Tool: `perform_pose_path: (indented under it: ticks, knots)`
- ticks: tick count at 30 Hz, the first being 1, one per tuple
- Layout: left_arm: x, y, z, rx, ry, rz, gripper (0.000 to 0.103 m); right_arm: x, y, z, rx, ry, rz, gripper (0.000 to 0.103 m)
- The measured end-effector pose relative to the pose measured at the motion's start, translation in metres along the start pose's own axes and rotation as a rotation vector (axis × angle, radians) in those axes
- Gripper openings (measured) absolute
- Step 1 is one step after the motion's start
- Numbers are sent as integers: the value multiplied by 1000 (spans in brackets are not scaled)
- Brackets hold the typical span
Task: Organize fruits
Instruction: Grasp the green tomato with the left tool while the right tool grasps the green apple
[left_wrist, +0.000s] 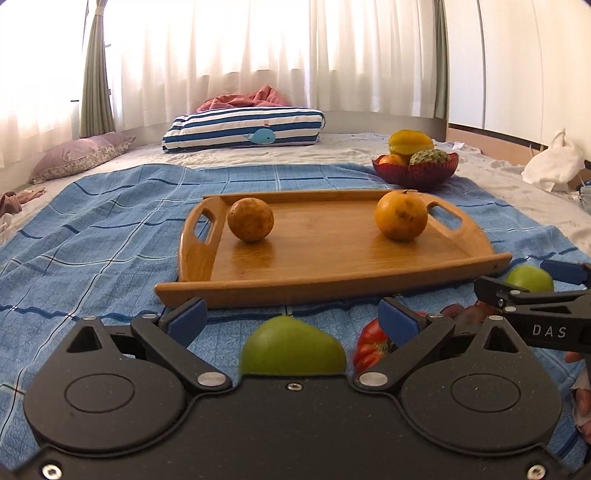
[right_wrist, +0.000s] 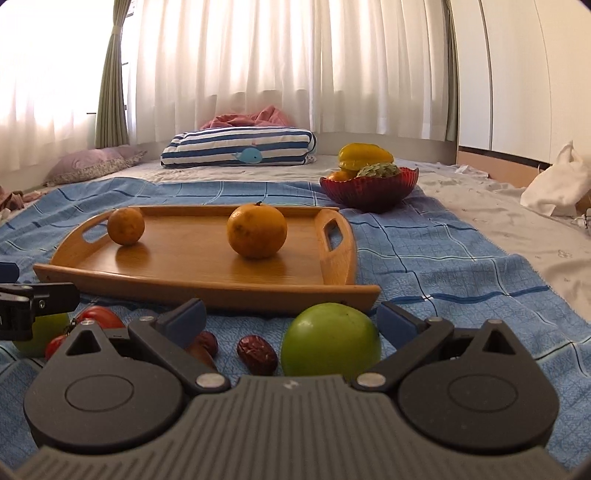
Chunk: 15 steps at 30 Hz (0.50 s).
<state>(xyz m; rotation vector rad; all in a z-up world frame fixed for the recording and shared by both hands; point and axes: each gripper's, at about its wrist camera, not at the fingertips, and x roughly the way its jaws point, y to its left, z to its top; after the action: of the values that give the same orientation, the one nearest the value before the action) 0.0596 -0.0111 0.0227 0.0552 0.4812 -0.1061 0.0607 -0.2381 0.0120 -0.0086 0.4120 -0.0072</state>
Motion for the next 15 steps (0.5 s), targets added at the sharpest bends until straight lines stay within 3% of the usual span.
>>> perform_pose_path:
  ticks: [15]
  knots:
    - [0,10,-19,-46,5,11,99,1,-9,-7,88,-12,-97,103]
